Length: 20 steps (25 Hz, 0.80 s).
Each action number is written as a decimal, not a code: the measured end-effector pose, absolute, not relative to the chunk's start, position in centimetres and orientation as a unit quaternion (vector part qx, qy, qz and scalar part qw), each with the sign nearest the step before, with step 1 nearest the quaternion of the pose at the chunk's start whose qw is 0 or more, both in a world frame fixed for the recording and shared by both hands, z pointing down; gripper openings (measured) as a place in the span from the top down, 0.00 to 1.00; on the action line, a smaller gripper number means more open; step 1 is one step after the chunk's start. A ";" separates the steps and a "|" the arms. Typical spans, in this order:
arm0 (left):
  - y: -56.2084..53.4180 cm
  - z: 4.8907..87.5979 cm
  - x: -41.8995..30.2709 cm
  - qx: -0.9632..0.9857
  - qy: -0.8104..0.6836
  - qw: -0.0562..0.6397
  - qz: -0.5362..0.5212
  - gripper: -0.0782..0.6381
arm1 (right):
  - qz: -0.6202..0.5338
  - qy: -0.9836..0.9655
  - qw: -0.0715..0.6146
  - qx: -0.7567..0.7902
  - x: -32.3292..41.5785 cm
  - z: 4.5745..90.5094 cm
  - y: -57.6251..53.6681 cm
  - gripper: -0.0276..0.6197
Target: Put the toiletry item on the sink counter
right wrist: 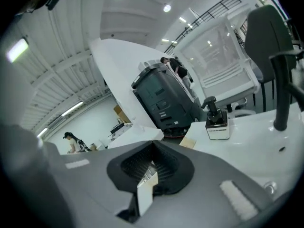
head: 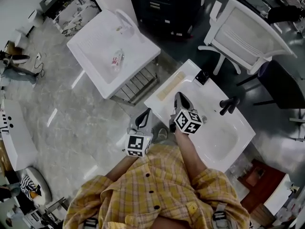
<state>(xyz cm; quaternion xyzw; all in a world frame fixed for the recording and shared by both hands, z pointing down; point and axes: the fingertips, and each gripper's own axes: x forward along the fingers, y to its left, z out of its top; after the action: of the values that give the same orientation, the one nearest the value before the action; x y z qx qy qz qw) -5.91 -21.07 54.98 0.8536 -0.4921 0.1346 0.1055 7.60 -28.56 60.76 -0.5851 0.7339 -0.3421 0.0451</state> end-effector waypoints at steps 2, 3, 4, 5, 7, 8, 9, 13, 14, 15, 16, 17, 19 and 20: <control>-21.3 54.4 -6.2 0.854 -0.494 0.103 0.124 0.89 | -0.316 0.748 0.031 -0.583 7.0 59.5 -28.1 0.96; -21.4 54.2 -6.3 0.855 -0.494 0.101 0.118 0.89 | -0.302 0.755 0.026 -0.582 6.7 58.9 -27.8 0.96; -21.5 54.0 -6.4 0.857 -0.493 0.100 0.113 0.89 | -0.288 0.760 0.021 -0.582 6.4 58.3 -27.5 0.96; -21.4 53.8 -6.5 0.858 -0.492 0.098 0.109 0.89 | -0.274 0.766 0.017 -0.582 6.1 57.6 -27.2 0.96; -21.3 53.3 -6.7 0.861 -0.490 0.093 0.101 0.89 | -0.247 0.775 0.011 -0.582 5.7 56.3 -26.5 0.96; -21.3 53.0 -6.8 0.861 -0.490 0.091 0.097 0.89 | -0.233 0.779 0.007 -0.582 5.4 55.6 -26.2 0.96; -21.3 52.8 -6.8 0.862 -0.490 0.089 0.093 0.89 | -0.219 0.783 0.002 -0.582 5.2 55.0 -25.9 0.96; -21.2 52.0 -6.9 0.864 -0.490 0.085 0.080 0.89 | -0.178 0.799 -0.017 -0.575 4.3 53.2 -24.6 0.96; -21.2 51.9 -6.8 0.865 -0.489 0.083 0.078 0.89 | -0.172 0.800 -0.020 -0.574 4.2 52.8 -24.2 0.96; -21.1 51.7 -6.7 0.866 -0.488 0.081 0.076 0.89 | -0.166 0.801 -0.021 -0.575 4.2 52.5 -23.9 0.96; -21.1 51.5 -6.7 0.866 -0.488 0.079 0.074 0.89 | -0.162 0.802 -0.021 -0.575 4.3 52.2 -23.7 0.96; -21.0 51.3 -6.7 0.867 -0.487 0.077 0.072 0.89 | -0.158 0.802 -0.021 -0.576 4.3 51.9 -23.4 0.96; -20.7 51.0 -6.8 0.867 -0.489 0.074 0.068 0.89 | -0.151 0.804 -0.022 -0.575 4.3 51.5 -22.9 0.96; -20.5 50.9 -6.8 0.867 -0.489 0.073 0.067 0.89 | -0.148 0.805 -0.022 -0.575 4.3 51.3 -22.6 0.96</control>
<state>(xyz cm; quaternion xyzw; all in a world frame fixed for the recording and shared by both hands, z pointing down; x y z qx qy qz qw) -6.84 -20.53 50.93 0.8665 -0.4892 0.0670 0.0733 4.29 -22.64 51.33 -0.5747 0.8045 -0.1484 -0.0218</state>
